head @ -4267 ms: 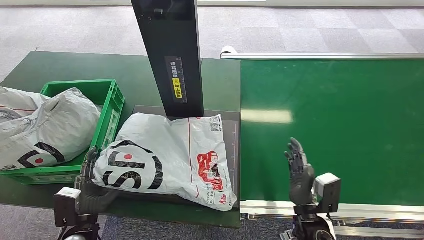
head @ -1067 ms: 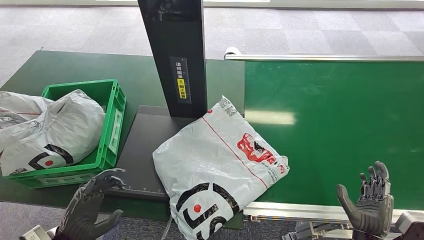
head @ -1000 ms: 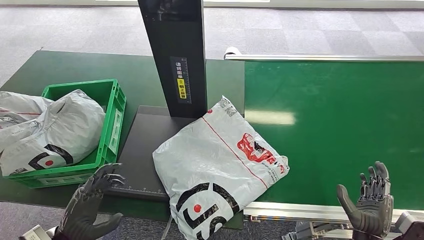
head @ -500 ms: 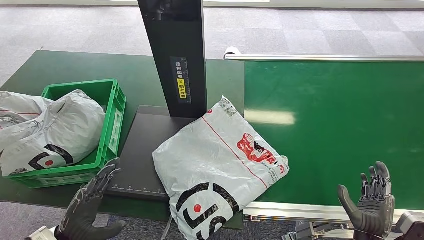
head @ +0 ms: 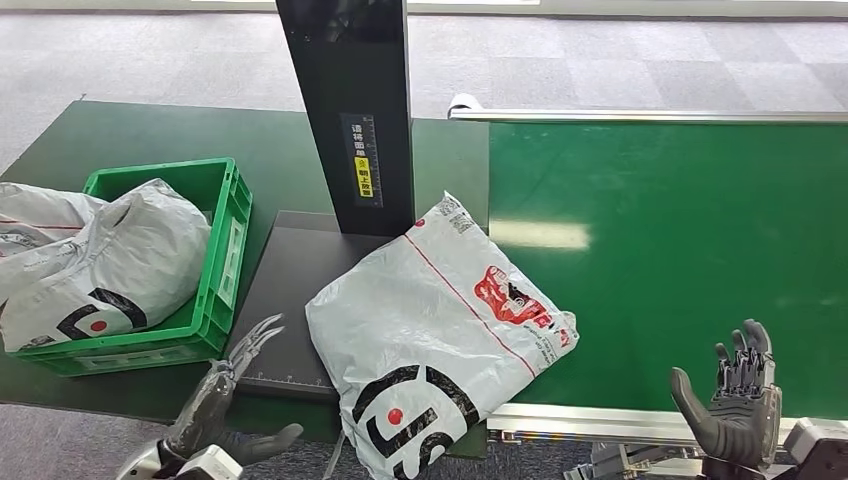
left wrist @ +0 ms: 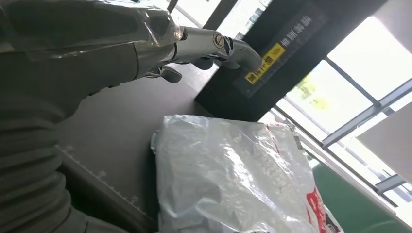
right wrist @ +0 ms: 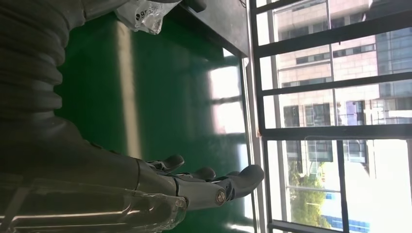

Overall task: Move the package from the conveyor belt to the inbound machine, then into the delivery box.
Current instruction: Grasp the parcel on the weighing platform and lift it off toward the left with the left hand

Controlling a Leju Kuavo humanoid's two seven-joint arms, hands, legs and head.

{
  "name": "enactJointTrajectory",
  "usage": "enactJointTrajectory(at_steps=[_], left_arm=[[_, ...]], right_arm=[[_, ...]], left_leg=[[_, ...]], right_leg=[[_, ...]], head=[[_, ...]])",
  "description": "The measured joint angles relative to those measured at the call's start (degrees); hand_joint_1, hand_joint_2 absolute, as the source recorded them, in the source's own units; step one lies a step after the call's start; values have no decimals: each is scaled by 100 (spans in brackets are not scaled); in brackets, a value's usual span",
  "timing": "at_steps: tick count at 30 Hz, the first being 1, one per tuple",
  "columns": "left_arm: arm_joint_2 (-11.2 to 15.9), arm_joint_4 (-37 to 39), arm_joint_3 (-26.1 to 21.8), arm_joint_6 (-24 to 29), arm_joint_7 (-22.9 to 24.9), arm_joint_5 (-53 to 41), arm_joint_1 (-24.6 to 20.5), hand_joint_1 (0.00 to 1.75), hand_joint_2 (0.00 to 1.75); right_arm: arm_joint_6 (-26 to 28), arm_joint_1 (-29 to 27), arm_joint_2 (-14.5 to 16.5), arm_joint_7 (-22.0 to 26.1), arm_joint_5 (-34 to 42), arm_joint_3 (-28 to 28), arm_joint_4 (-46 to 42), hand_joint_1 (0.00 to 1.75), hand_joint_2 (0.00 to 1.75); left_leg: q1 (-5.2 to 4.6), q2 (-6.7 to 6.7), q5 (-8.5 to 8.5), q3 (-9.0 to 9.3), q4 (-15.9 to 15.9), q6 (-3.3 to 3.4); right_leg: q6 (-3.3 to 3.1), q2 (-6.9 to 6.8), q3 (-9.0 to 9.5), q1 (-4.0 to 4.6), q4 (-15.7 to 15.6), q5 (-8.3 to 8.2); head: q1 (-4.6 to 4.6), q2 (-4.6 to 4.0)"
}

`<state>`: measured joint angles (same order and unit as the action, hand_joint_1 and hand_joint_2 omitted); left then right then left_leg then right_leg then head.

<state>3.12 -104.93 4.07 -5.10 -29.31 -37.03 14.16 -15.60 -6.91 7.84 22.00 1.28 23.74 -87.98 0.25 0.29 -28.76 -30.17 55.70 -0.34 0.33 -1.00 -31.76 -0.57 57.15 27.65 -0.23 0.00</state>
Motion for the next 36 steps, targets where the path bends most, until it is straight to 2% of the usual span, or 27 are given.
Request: enactJointTrajectory(at_steps=[3,6,14,22,36], left_arm=[[38,311,547,509,121,-320,-222,0,175],[81,520,912,728,176,-417,-373,0,175],[180,751,1330,1398,217,-794,-651,0,175],[176,1195,1746,1478,181,-813,-1204,0,175],[131,1749,2241,1165,253,-1044,-1335,0,175]], right_arm=[[44,88,-7,10,6,-108,79,0,175],[81,143,-32,12,21,-195,136,0,175],[155,155,-90,12,132,-334,218,0,175],[170,157,-84,10,134,-403,219,0,175],[122,158,-14,-40,109,-409,208,0,175]], left_leg=[[0,0,1,1,1,0],[0,0,1,1,1,0],[0,1,1,-5,1,0],[0,2,2,-2,2,1],[0,2,1,-7,2,1]], right_leg=[[0,1,0,0,0,-1],[0,1,-1,0,1,-2],[0,1,-7,1,1,-1],[-1,4,-4,0,1,-4],[-2,5,-10,0,1,-4]], head=[[-1,0],[-1,0],[-1,0],[-1,0],[0,0]])
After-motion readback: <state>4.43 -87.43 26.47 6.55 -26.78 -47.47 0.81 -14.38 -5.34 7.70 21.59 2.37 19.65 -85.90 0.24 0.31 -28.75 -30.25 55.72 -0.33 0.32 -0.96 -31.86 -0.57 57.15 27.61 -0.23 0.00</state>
